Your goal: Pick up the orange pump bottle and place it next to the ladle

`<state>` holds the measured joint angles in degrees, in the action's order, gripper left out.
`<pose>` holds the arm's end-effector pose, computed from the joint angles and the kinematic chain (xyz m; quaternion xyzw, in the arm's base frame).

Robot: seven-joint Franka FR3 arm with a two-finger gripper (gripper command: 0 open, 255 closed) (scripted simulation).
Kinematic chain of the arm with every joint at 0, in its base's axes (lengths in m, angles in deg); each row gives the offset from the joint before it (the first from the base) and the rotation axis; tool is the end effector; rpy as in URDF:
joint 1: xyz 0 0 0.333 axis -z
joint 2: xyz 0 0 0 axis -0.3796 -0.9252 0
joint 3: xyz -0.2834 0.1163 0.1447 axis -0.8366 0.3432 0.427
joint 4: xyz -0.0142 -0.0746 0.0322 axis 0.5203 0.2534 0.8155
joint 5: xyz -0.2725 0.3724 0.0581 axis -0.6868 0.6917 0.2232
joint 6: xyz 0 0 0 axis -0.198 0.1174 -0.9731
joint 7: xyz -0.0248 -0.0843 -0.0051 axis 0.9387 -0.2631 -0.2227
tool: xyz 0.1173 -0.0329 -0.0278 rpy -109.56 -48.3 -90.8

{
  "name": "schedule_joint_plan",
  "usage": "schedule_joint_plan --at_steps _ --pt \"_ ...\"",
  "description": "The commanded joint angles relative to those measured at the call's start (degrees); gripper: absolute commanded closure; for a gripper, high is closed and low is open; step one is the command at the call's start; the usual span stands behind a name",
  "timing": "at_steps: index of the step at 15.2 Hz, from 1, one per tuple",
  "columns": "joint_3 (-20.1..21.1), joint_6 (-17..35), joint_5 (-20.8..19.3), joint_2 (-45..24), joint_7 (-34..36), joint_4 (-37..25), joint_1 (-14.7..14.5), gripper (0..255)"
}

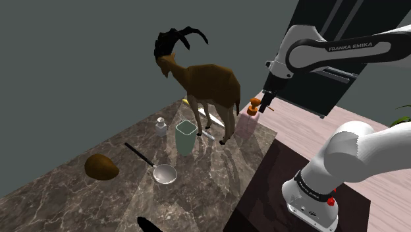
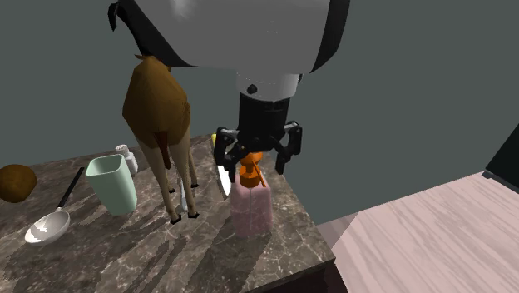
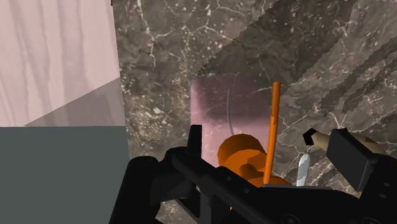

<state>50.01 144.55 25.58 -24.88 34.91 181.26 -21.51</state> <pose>0.3688 -0.0919 0.3817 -0.9960 -0.0749 0.0007 0.0481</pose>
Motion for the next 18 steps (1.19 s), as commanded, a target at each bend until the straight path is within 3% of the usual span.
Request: schedule_joint_plan --at_steps 1,7,8,18 --pt "0.0 0.6 0.0 0.0 0.0 0.5 0.0 0" --pt "0.0 0.6 0.0 0.0 0.0 0.5 0.0 0" --pt "0.0 0.6 0.0 0.0 0.0 0.5 0.0 255" --pt "0.1 -0.3 0.0 0.3 0.1 -0.1 0.0 255"
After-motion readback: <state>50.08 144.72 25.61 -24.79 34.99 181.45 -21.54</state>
